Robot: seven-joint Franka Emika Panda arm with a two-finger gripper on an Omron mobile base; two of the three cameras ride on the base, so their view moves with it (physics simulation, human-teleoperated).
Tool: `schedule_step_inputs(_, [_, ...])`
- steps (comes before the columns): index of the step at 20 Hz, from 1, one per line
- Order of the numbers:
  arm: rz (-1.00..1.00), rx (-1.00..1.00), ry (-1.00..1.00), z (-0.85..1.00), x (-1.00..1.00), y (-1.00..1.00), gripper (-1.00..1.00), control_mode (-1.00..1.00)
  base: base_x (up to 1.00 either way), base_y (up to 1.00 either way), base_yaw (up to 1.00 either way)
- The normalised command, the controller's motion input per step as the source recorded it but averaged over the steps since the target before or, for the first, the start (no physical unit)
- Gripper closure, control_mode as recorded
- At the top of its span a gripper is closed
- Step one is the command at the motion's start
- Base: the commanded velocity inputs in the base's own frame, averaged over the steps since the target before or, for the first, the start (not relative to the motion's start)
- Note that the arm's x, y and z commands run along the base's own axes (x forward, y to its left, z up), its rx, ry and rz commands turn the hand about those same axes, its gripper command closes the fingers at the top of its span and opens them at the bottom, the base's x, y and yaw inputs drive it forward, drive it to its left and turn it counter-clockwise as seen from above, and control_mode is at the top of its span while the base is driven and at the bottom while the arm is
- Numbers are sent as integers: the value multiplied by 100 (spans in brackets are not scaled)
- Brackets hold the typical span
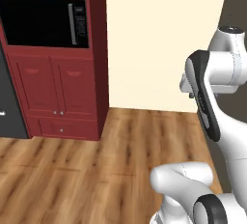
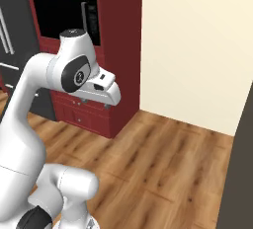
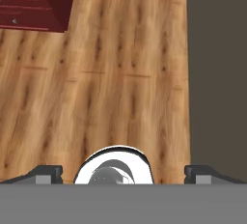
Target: There is a tray on the dining counter. Grab the cup, mug, and pitcher and place them on the tray. The pitcher may be placed next to the tray if it cannot fit the tray.
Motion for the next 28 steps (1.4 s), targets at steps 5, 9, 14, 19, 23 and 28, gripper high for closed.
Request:
schedule_step_inputs(5, [0, 0, 0, 0, 0, 0, -100, 100, 100, 12, 1])
schedule_step_inputs(9, [0, 0, 0, 0, 0, 0, -100, 100, 100, 46, 0])
schedule_step_inputs(14, [0, 0, 0, 0, 0, 0, -100, 100, 100, 69, 0])
schedule_step_inputs(19, [0, 0, 0, 0, 0, 0, -100, 100, 63, 94, -3])
schedule_step_inputs(23, [0, 0, 0, 0, 0, 0, -100, 100, 31, 100, -9])
schedule_step_inputs(28, [0, 0, 0, 0, 0, 0, -100, 100, 25, 100, -9])
